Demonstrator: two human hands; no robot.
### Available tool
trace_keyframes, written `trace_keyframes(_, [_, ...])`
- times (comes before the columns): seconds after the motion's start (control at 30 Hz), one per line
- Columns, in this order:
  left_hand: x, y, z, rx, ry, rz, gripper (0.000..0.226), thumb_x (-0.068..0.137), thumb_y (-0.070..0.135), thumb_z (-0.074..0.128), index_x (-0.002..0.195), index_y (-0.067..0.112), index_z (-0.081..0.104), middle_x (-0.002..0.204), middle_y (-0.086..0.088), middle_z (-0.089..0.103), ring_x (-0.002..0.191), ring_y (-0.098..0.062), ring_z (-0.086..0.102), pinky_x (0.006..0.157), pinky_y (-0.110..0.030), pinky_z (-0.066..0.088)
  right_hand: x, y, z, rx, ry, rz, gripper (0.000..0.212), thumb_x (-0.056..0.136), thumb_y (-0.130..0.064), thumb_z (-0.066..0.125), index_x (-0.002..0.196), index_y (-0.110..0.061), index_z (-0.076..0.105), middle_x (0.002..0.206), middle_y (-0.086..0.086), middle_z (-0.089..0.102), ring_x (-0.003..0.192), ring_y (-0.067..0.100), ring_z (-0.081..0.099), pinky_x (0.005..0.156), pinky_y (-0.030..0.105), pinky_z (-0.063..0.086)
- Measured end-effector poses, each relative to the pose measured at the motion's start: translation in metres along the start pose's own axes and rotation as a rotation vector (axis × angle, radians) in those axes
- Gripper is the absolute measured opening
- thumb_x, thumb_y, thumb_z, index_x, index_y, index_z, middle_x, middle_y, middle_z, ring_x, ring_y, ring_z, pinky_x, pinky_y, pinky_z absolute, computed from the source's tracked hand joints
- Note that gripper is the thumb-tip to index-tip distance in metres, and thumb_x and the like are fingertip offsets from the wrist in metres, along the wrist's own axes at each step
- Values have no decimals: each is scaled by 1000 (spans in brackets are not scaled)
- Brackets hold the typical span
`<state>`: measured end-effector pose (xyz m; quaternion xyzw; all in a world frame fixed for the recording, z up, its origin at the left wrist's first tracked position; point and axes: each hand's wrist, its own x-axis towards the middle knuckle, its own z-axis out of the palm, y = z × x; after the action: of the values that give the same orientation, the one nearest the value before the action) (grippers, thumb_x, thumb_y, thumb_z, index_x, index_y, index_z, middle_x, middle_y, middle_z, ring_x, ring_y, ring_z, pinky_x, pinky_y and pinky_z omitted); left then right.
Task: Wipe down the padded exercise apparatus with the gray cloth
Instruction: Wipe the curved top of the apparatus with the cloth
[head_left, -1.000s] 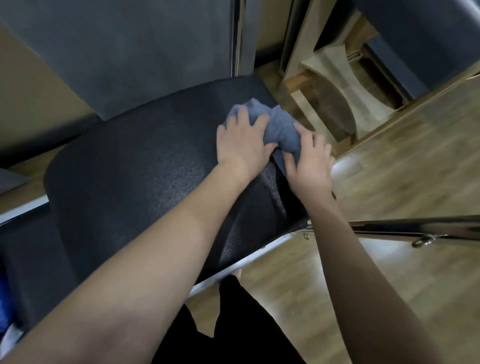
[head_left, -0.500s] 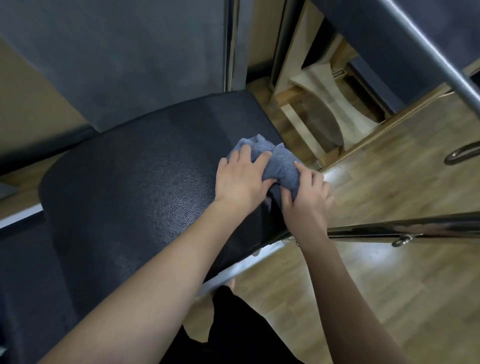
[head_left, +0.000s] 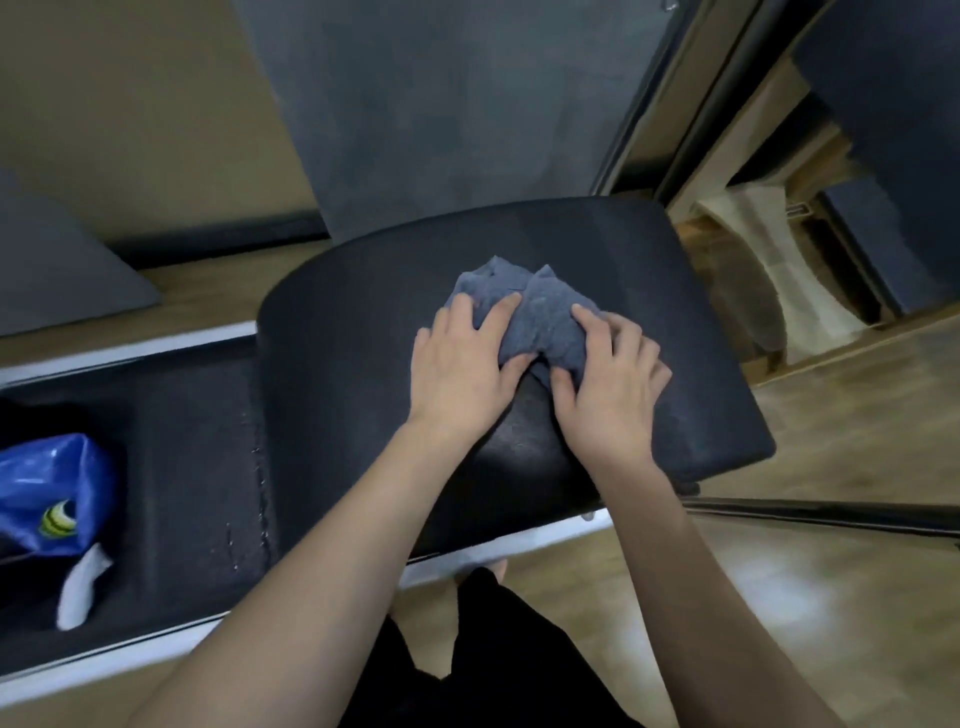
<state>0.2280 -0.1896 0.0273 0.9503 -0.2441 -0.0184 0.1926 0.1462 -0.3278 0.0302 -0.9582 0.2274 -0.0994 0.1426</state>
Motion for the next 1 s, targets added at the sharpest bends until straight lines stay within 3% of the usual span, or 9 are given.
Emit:
trace_keyframes(0.3, [-71,-117,-21,-191,67,-177,63,93,50,54,150,30,36,120,-5,46,106,-25,51,86,-45,50,-31,-114,35,-59,-12,-221,58,80,-31,67,135,-27,53,134,11,51,118,33,42,92,51,33])
trace_keyframes(0.47, [-113,-177,-18,-477,22,-344,62,93,47,56,149,40,30,119,2,43,107,-20,55,87,-44,52,-51,-167,63,-167,-38,-414,58,77,-32,71,133,-25,57,134,14,54,119,39,48,93,53,33])
trace_keyframes(0.6, [-147,-227,-17,-621,-51,-468,55,94,41,59,145,38,38,117,3,44,108,-18,56,93,-43,50,-73,-208,92,-242,-123,-550,56,77,-29,73,132,-23,60,131,18,56,118,42,49,93,56,35])
trace_keyframes(0.77, [-191,-292,-25,-638,-95,-551,50,93,43,60,140,31,48,116,-2,50,110,-19,55,99,-45,46,-97,-261,129,-283,-245,-625,48,82,-32,71,128,-23,61,112,14,58,101,36,51,83,50,38])
trace_keyframes(0.83, [-202,-309,-31,-566,22,-573,53,90,46,61,138,27,51,122,-3,50,114,-20,52,102,-46,45,-103,-279,139,-251,-301,-586,44,87,-37,65,129,-26,59,109,10,56,100,34,50,83,48,36])
trace_keyframes(0.93, [-211,-322,-44,-359,403,-679,56,89,47,62,136,19,53,143,-9,42,129,-25,42,105,-40,33,-106,-305,151,-73,-475,-413,40,94,-45,54,132,-31,53,113,5,55,104,29,48,86,46,36])
trace_keyframes(1.0, [-213,-328,-47,-448,578,-853,55,92,43,57,138,13,50,147,-13,39,134,-25,37,106,-36,27,-107,-318,158,181,-620,-206,32,95,-48,53,124,-34,56,110,0,59,104,25,53,90,45,42])
